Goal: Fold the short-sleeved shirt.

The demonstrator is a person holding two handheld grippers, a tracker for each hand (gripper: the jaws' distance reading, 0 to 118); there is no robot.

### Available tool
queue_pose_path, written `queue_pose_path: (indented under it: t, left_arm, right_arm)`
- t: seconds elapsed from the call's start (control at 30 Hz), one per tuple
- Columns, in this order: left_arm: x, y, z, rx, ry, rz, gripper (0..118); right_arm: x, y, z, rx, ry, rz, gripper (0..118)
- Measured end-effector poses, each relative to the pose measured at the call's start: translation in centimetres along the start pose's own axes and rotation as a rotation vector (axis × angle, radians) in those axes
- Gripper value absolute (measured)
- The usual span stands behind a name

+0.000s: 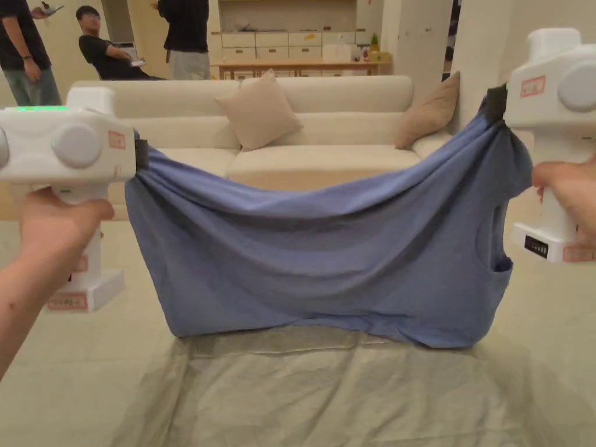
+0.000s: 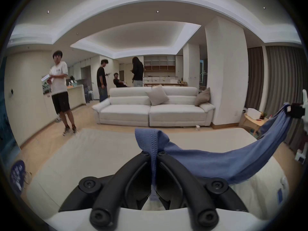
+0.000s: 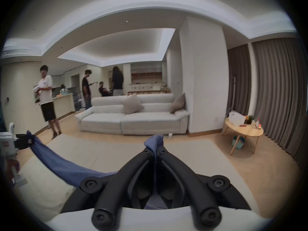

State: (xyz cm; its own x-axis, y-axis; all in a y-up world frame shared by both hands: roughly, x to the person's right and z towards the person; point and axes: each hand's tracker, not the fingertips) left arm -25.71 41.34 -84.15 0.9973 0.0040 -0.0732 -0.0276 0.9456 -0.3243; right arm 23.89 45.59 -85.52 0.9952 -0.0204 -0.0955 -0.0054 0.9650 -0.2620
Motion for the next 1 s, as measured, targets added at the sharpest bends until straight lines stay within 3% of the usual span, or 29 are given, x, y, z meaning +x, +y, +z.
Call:
queue_pose_path:
  t: [0.07, 0.1, 0.13, 0.17, 0.2, 0.3, 0.47, 0.6, 0.67, 0.77, 1.0]
  left_arm:
    - [-0.6, -3.0, 2.2, -0.022, -0.055, 0.051, 0]
    - [-0.8, -4.4, 3.7, -0.038, -0.079, 0.053, 0]
    - [-0.8, -5.9, 5.1, -0.024, -0.055, 0.033, 0]
    - [-0.8, -6.9, 6.5, -0.061, -0.049, -0.014, 0]
    - [-1.3, -8.0, 8.2, -0.043, -0.050, 0.007, 0]
    - [-2.2, -11.7, 13.1, -0.089, -0.111, 0.124, 0]
    - [-3.0, -17.5, 21.2, -0.125, -0.104, 0.130, 0]
    - [-2.8, -22.7, 25.8, -0.239, -0.103, 0.068, 0]
    - [-3.2, -25.4, 26.9, -0.309, -0.124, 0.109, 0]
    - [-4.1, -29.5, 27.6, -0.390, -0.088, 0.159, 0]
    - [-6.6, -37.4, 26.1, -0.602, -0.062, 0.174, 0]
  right_arm:
    - [0.0, -2.9, 2.6, 0.007, 0.017, -0.009, 2]
    - [0.3, -3.8, 3.0, -0.039, 0.041, 0.031, 2]
    - [0.1, -5.3, 4.5, -0.022, 0.021, 0.017, 2]
    - [0.3, -6.2, 5.8, -0.054, 0.072, 0.019, 2]
    - [0.4, -7.5, 7.6, -0.052, 0.077, -0.026, 2]
    - [0.3, -10.6, 12.3, -0.062, 0.086, -0.027, 2]
    - [0.2, -17.0, 20.2, -0.159, 0.138, -0.009, 2]
    - [0.8, -22.9, 25.1, -0.275, 0.169, -0.050, 2]
    - [1.7, -25.9, 26.0, -0.345, 0.137, -0.043, 2]
    - [3.0, -30.8, 26.7, -0.482, 0.146, -0.098, 2]
    - [3.2, -39.7, 26.9, -0.716, 0.113, -0.021, 2]
